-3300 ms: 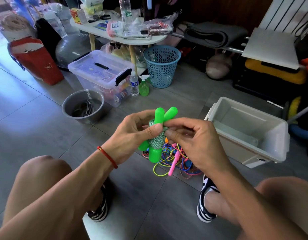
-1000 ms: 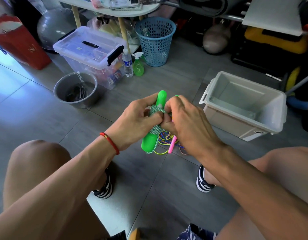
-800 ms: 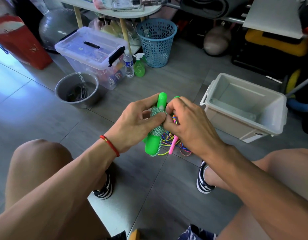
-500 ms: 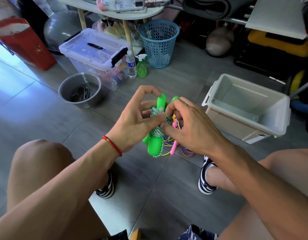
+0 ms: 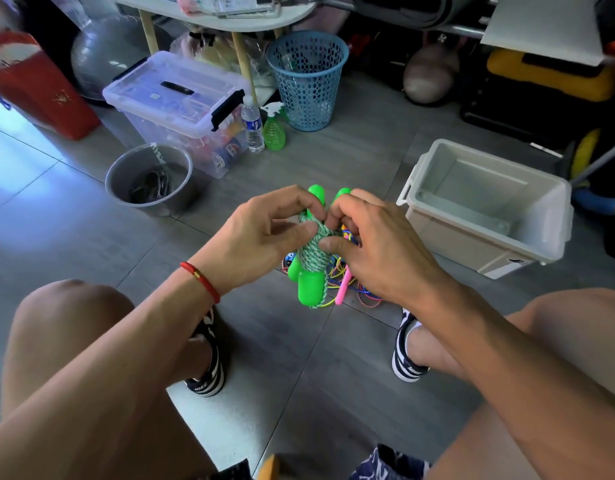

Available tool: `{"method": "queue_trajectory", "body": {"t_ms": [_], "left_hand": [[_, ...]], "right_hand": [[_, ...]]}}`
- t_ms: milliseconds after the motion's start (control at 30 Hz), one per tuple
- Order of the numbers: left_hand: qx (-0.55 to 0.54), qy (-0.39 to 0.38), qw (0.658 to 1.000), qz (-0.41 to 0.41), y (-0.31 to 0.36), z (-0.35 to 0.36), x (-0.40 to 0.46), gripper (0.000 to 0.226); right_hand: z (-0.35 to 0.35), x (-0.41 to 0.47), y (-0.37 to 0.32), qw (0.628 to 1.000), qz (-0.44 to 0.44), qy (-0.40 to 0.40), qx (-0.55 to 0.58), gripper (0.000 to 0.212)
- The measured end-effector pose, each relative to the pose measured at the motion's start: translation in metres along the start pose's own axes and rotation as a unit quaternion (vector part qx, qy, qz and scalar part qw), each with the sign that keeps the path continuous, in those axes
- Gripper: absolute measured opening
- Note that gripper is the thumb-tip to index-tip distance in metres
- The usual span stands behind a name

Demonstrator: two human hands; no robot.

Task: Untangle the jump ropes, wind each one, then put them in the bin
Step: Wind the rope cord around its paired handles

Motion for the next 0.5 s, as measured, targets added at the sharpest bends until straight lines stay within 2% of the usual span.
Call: {"method": "queue_trajectory", "body": {"t_ms": [100, 300, 400, 500], "left_hand": [[0.1, 0.01, 0.994, 0.03, 0.002, -0.001, -0.002, 0.017], [0.156, 0.076, 0.983, 0.056, 0.006, 0.001, -0.002, 0.011], [0.153, 0.1, 0.982, 0.04, 0.008, 0.004, -0.002, 0.011], [0.118, 0.104, 0.987, 0.023, 0.006, 0.005, 0.0, 0.01]], "right_hand": [[0.001, -0.001, 0.0, 0.999, -0.027, -0.008, -0.023, 0.023], [-0.001, -0.004, -0.001, 0.999, -0.019, 0.028, -0.038, 0.02], [0.003, -0.006, 0.002, 0.998, 0.003, 0.056, -0.035, 0.02], [0.009, -0.011, 0.005, 0.993, 0.068, 0.08, 0.047, 0.021]]}}
Point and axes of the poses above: each hand's wrist, its own x-axis towards the middle knuckle, its own z-axis out of the palm, y = z × x, the point moved 3 cm from there along x, towards the middle knuckle, and after that the axes turned 4 degrees about -z, right-handed, at the moved point
